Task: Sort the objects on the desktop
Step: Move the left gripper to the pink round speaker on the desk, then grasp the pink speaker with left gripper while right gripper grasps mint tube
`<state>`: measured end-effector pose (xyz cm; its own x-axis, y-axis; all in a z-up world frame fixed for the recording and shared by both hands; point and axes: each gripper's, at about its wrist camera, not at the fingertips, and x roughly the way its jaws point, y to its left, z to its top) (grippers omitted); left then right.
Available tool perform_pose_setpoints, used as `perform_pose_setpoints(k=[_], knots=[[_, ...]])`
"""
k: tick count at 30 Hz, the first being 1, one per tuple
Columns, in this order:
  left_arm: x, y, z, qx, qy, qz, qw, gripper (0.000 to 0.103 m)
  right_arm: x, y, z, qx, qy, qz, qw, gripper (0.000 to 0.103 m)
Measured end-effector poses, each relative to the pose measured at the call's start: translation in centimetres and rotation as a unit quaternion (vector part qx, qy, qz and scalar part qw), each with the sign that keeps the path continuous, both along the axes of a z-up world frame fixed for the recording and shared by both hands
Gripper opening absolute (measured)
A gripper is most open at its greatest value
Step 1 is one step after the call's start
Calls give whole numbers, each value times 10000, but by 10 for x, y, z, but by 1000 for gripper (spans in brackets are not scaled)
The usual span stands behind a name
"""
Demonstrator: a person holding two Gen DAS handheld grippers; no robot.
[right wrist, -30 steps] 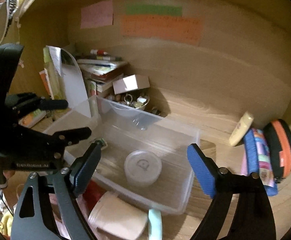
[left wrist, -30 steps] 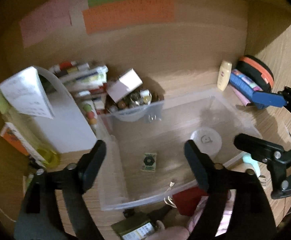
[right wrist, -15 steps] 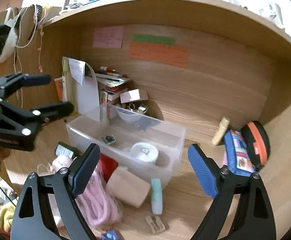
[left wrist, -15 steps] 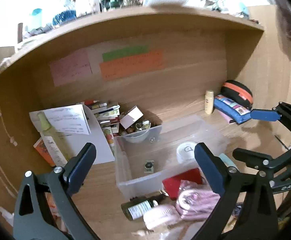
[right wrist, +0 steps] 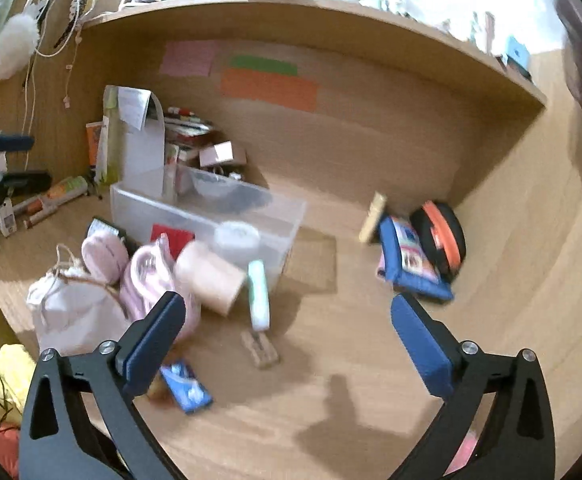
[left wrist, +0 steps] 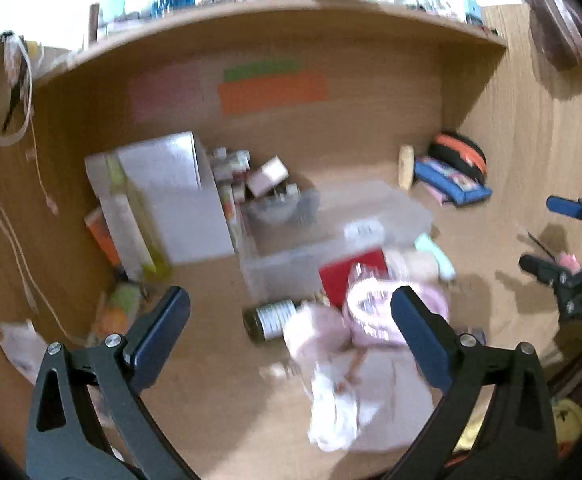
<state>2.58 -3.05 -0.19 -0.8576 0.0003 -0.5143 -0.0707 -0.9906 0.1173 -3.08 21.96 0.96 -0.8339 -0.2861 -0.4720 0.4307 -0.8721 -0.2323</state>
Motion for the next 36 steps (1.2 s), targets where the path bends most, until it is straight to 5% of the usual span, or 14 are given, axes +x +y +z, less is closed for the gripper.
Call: perform_pose_setpoints(k=[13,22,25,29,36], knots=[[24,12,-73,255,-645,-196,9974,102,12,23,-57,-417,-714,-82,9965,101],[-21,-21,-52,838,-556,100,9949,102,-20,14,-55,-405,-888,15,9952,99],[-44,-24,-53,989,-721,85,9924,101,-39,8,-45,-452,-987,153,9940,89],[-68,-24,-66,1134,-1094,49,9875,75,-72,-3,-41,-458,-1287,299,9902,78],[-81,-25,-80,1425,-1340,-29,9807,75,-114,-17,-64,-242,-1920,405,9803,54]])
